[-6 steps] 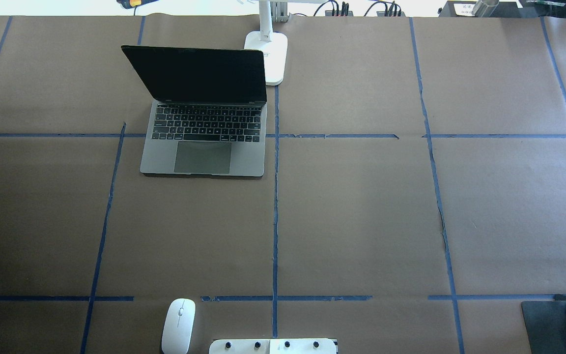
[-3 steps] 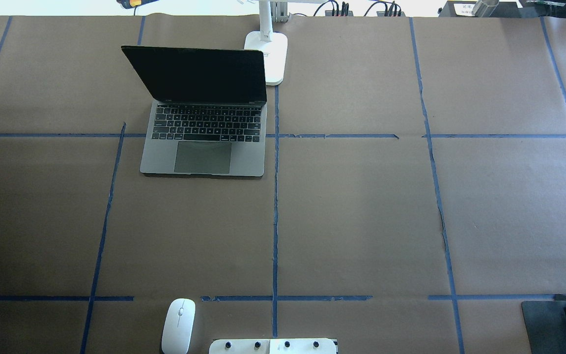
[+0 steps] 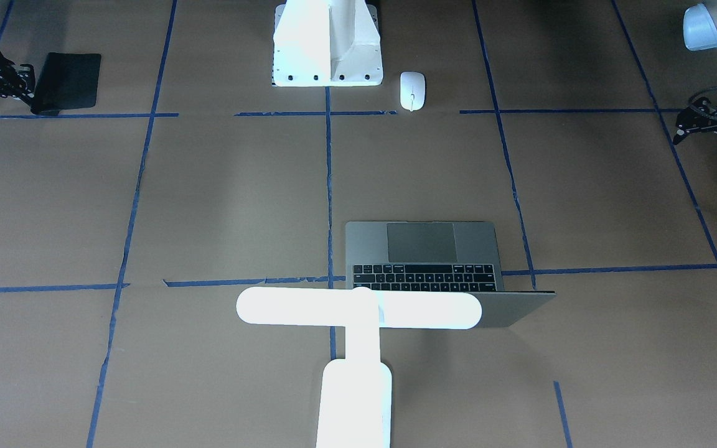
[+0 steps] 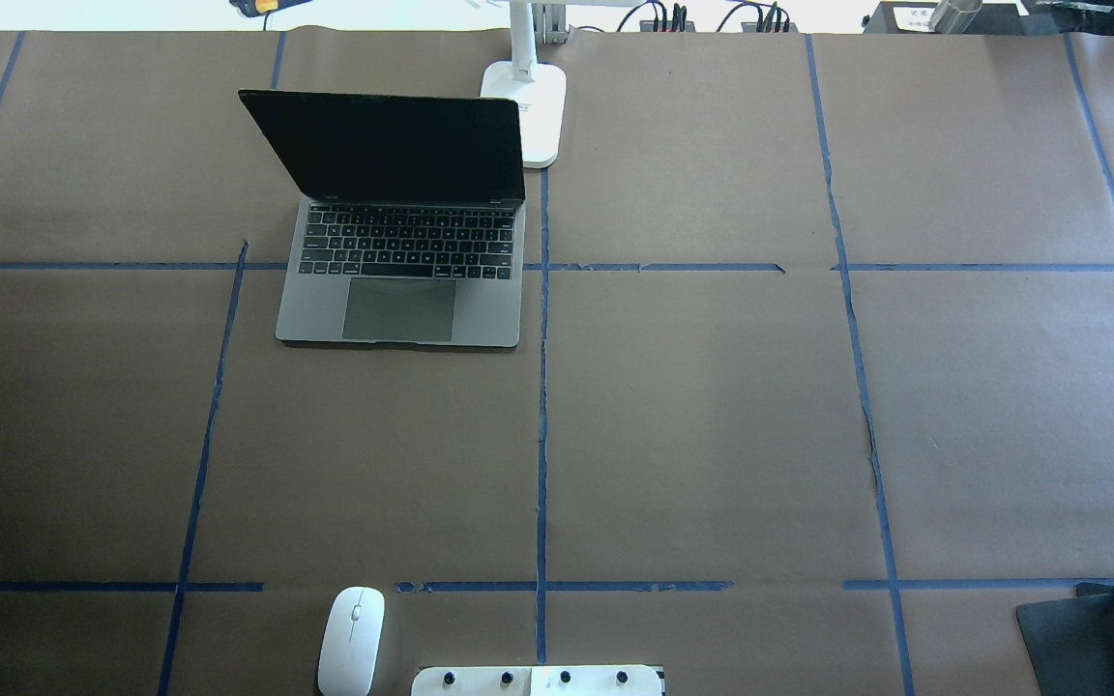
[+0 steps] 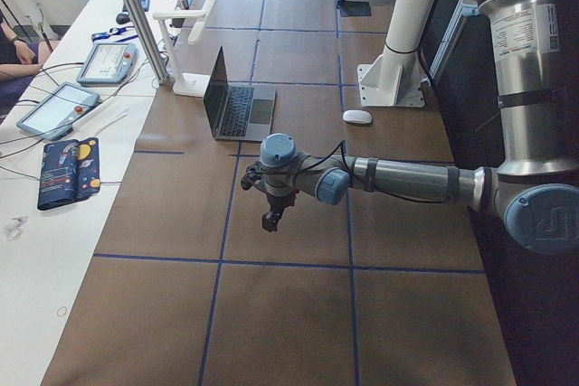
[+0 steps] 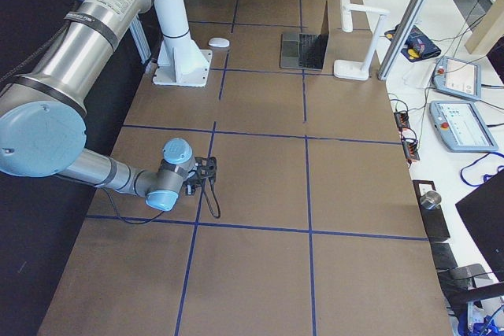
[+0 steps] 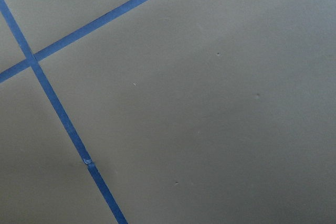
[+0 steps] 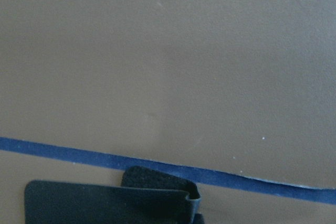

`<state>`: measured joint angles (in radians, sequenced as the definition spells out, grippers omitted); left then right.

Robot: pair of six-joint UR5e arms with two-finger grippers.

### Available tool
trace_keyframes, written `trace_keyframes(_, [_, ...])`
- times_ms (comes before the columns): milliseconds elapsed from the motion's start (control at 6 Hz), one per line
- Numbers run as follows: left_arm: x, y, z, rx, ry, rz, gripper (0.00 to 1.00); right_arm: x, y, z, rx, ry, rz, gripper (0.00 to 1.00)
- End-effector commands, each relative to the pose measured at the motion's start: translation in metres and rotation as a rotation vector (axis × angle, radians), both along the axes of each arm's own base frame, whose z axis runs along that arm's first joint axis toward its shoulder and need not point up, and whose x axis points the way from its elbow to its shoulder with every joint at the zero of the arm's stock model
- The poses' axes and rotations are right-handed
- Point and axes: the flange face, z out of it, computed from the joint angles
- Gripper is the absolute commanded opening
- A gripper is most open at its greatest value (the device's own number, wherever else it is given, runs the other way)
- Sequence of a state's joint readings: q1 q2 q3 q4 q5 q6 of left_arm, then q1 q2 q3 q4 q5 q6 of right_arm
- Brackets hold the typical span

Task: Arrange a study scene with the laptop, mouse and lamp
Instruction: 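Bring the black mouse pad in with the right gripper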

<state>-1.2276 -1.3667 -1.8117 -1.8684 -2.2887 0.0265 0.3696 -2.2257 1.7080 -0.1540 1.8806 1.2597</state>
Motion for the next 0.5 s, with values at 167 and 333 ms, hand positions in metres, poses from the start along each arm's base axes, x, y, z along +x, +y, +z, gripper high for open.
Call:
trace_keyframes(167, [0.000,0.000,0.000,-0.001,0.000,-0.001,1.00,-0.008,-0.008,-0.044,0.026,-0.084,0.029,0.00])
trace_keyframes(333, [0.000,0.000,0.000,-0.003,0.001,-0.002,1.00,-0.012,-0.025,-0.060,0.038,-0.130,0.090,0.00])
